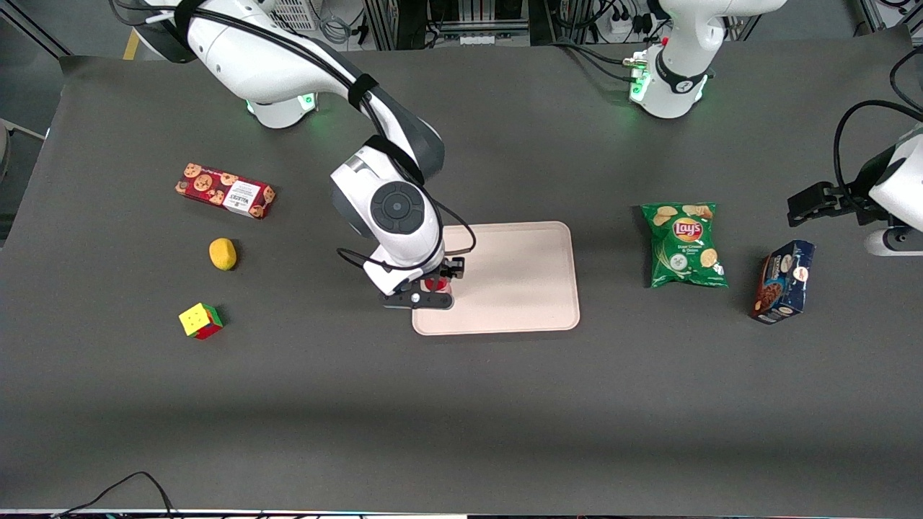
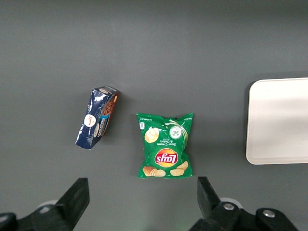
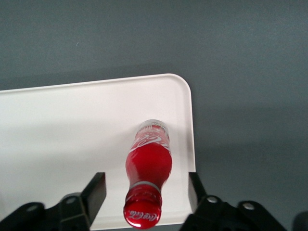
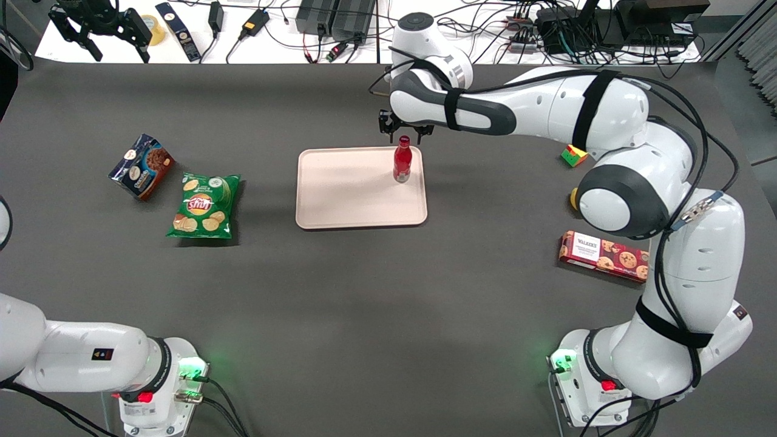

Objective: Place coke bottle on tray

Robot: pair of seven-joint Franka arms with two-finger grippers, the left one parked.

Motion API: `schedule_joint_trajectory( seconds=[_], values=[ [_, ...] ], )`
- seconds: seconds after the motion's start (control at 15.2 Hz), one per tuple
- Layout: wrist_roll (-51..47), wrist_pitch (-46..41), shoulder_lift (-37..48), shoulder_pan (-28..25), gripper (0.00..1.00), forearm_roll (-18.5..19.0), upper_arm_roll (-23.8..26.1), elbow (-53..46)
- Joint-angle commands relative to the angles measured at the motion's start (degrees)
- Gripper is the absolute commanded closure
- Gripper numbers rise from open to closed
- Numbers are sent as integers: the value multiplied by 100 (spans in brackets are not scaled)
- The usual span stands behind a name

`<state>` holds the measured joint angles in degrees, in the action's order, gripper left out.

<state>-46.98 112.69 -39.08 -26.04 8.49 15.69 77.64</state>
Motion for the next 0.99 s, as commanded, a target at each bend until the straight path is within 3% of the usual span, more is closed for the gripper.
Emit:
schedule_joint_trajectory(
  seconds=[0.0, 0.2, 0.66, 0.92],
  values=[
    [-163, 51, 321, 230, 0, 22, 48, 75],
    [-14, -71, 935, 722, 0, -390, 48, 110],
    [1417, -520, 2500, 1680, 0, -453, -48, 794],
    [2443, -703, 3248, 1848, 0, -891, -820, 1402]
  ],
)
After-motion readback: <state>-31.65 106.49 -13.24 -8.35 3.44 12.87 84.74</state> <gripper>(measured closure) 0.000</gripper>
